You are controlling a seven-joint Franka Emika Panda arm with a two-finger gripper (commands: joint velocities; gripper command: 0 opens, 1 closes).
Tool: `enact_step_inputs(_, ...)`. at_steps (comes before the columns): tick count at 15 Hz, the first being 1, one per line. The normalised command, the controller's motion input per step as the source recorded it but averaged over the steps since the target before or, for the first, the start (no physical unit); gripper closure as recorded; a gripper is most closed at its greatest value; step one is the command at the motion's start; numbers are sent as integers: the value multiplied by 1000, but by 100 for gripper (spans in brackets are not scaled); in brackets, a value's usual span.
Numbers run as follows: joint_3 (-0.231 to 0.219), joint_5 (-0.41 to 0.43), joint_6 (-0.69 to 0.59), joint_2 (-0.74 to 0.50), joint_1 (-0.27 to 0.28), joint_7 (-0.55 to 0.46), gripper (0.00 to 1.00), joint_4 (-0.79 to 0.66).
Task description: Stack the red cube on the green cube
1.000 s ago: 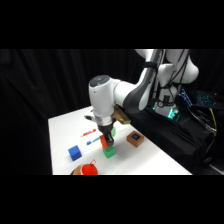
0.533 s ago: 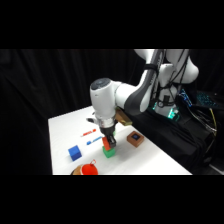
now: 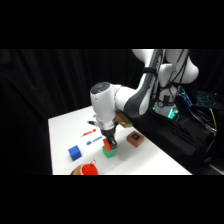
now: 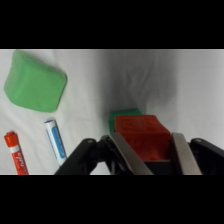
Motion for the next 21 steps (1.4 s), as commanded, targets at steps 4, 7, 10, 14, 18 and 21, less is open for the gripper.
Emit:
enact_step_inputs(4, 49, 100, 120, 59, -65, -132, 24, 55)
enact_step_inputs(7, -14, 13, 122, 6, -2, -30, 9, 31)
enact_step_inputs(10, -61, -64, 91, -61, 46, 36, 0, -5)
enact_step_inputs(14, -55, -91, -68, -171, 57, 16, 0, -36)
enact_step_inputs(18, -10, -72, -223, -314, 40, -44, 0, -68)
enact_step_inputs(21, 30, -45, -304, -379, -4, -90, 0, -62)
